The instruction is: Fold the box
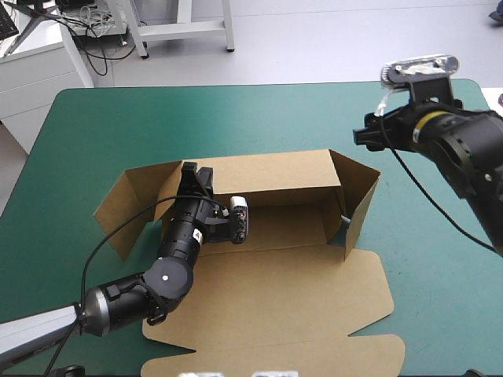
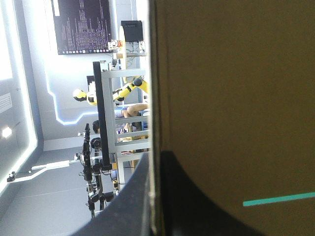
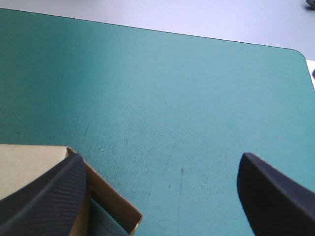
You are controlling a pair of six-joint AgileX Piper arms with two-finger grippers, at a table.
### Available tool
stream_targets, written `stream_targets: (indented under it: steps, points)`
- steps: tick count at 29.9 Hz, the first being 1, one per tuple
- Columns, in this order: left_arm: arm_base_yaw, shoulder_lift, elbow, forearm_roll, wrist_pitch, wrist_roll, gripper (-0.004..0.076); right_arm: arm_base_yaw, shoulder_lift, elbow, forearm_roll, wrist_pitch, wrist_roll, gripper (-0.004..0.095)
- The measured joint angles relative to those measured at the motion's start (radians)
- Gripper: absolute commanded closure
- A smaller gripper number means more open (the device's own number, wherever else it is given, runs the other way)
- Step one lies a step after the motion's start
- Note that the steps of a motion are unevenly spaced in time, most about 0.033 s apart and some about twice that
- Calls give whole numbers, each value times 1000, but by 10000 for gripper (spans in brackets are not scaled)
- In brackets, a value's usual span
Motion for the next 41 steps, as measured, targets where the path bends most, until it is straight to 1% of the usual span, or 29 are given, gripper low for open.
stream_targets:
  steps: [3, 6, 8, 9, 11, 12, 16, 20, 23, 27, 34, 38, 41]
  points:
    - [0, 0, 0, 0, 0, 0, 734, -31, 99, -86, 16, 19, -31, 150]
    - [0, 0, 0, 0, 1, 0, 734, -111, 178, -130, 77, 18, -72, 150]
    - [0, 0, 0, 0, 3, 0, 734, -171, 221, -142, 160, 13, -110, 150]
    - [0, 0, 0, 0, 3, 0, 734, -219, 248, -148, 234, 14, -149, 150]
    - [0, 0, 0, 0, 3, 0, 734, -285, 283, -149, 329, 13, -202, 150]
    - [0, 0, 0, 0, 3, 0, 734, -318, 308, -149, 394, 13, -236, 150]
    - [0, 0, 0, 0, 3, 0, 734, -410, 380, -150, 542, 27, -318, 150]
    - [0, 0, 0, 0, -1, 0, 734, -465, 438, -151, 664, 118, -406, 150]
    - [0, 0, 0, 0, -4, 0, 734, -475, 462, -151, 697, 146, -450, 150]
    - [0, 0, 0, 0, -2, 0, 734, -475, 463, -139, 714, 149, -472, 150]
    - [0, 0, 0, 0, 1, 0, 734, -476, 427, -9, 724, 147, -511, 150]
    - [0, 0, 0, 0, 1, 0, 734, -477, 376, 84, 732, 119, -536, 150]
    - [0, 0, 0, 0, 1, 0, 734, -477, 323, 172, 733, 68, -550, 150]
